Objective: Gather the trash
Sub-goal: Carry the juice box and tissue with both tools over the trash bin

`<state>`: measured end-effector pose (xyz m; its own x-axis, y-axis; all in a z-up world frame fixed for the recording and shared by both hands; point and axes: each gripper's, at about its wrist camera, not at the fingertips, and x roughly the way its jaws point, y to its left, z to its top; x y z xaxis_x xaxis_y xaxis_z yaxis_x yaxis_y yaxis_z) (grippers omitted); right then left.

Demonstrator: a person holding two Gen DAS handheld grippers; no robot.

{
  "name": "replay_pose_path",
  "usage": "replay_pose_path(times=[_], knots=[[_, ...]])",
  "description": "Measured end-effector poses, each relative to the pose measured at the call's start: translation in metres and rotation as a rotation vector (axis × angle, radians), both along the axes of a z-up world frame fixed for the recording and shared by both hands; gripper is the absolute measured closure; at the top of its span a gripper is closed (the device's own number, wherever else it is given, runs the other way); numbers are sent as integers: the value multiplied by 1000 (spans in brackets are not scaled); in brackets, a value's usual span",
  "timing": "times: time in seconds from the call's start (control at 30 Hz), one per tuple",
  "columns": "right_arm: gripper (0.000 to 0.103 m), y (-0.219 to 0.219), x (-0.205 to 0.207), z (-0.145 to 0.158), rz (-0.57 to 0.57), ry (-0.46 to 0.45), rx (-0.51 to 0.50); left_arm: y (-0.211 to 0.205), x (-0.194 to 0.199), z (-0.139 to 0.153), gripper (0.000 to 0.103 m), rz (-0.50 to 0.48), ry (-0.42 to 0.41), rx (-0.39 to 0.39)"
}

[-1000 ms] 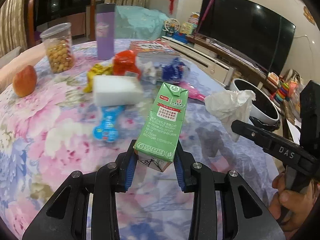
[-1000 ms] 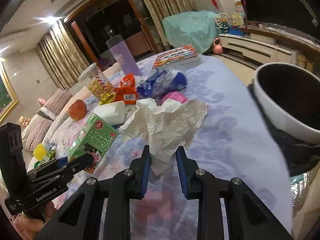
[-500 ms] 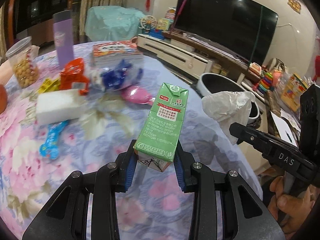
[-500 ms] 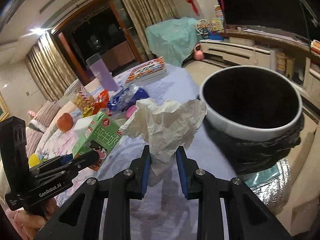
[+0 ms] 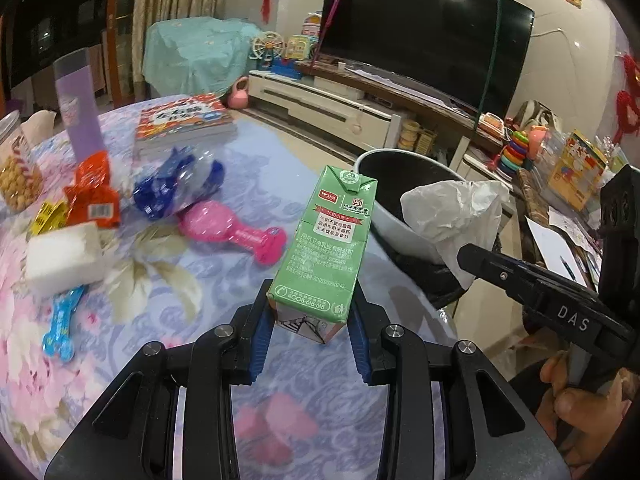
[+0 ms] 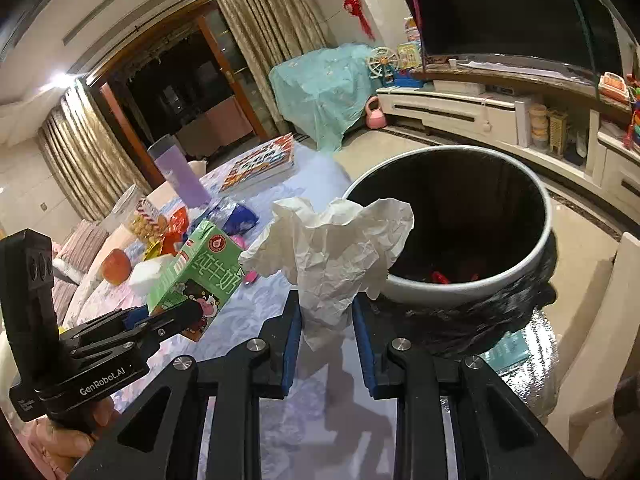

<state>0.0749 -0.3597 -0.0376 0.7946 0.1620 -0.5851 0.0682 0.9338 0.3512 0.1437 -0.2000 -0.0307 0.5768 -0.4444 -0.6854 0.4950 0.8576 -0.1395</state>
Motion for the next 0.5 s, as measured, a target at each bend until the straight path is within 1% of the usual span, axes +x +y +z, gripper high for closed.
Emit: replay_pose_path(times=[0.2,0.5], knots=[[77,-21,-3,10,-35,-9,-8,-23,6,6,70,-34,-6,7],[77,-53,1,15,-79,8,-18,-56,15,13,70,-83,-6,18]])
